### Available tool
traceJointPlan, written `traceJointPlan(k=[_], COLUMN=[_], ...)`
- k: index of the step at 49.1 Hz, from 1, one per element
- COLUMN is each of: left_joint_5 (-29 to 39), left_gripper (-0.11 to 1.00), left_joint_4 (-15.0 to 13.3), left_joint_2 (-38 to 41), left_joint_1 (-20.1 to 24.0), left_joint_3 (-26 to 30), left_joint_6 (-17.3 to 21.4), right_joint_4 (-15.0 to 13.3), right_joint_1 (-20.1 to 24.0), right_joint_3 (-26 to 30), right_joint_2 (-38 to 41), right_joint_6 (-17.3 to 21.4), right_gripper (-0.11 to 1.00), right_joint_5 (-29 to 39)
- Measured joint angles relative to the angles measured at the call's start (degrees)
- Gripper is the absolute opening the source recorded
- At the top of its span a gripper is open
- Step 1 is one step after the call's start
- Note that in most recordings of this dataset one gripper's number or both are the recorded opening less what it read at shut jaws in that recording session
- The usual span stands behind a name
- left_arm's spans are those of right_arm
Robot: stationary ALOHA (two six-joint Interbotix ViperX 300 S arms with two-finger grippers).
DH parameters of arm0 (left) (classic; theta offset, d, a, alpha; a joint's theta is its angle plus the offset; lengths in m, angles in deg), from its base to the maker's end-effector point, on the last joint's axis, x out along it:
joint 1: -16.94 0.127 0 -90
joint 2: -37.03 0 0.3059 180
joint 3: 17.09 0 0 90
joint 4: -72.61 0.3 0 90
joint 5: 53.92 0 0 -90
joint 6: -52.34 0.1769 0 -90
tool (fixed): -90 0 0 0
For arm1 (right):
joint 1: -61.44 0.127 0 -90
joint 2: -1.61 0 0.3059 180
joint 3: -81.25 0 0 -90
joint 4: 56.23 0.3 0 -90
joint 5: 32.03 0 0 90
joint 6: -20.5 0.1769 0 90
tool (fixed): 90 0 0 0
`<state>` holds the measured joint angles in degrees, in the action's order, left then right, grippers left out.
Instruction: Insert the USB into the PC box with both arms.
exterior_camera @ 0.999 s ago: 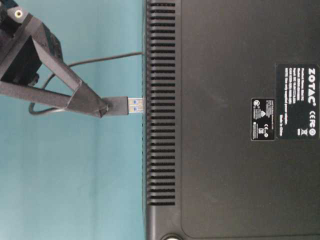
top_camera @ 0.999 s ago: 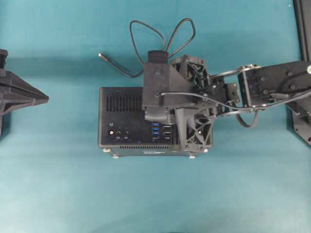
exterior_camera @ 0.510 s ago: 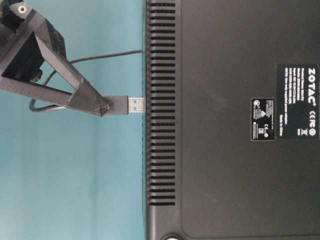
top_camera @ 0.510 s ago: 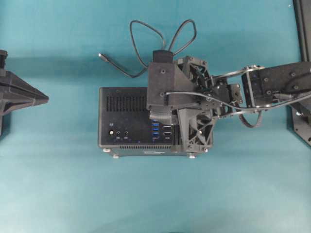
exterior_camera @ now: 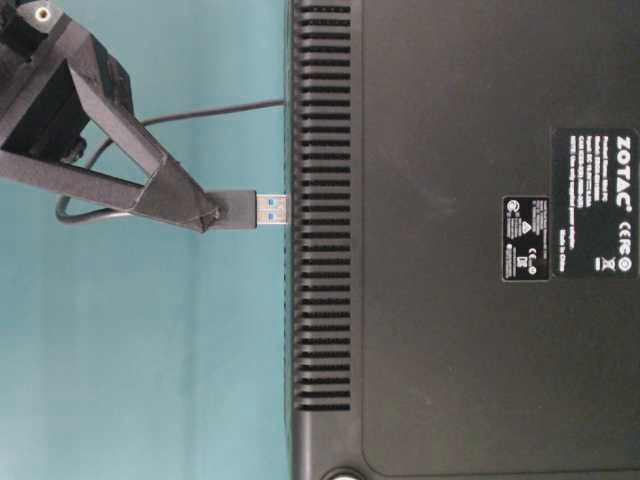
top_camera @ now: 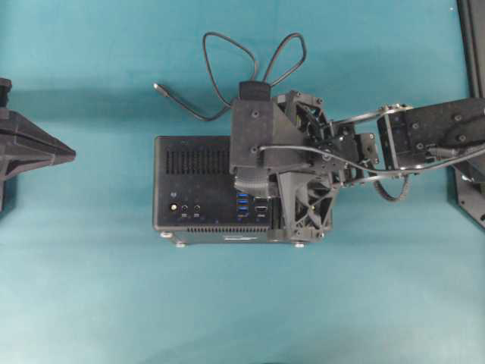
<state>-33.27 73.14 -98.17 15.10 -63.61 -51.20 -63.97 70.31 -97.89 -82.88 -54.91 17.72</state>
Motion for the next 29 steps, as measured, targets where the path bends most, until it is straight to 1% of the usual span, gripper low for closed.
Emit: traceJointPlan(k=[13,29], left_joint_5=[0.0,0.0], left_gripper=[0.00,0.00], left_joint_4=[-0.1,0.0], left_joint_2=[0.0,-0.2], left_joint_1=[0.0,0.0], left_joint_3=[0.0,0.0], left_joint_6=[0.0,0.0], right_joint_4=[0.5,0.5], right_joint_1=[0.3,0.3], right_joint_3=[-0.3,-0.3], right_joint_2=[0.4,0.4], right_joint_6=[0.1,0.1], right_gripper=[0.09,0.09], right_joint_5=[-0.4,-0.5])
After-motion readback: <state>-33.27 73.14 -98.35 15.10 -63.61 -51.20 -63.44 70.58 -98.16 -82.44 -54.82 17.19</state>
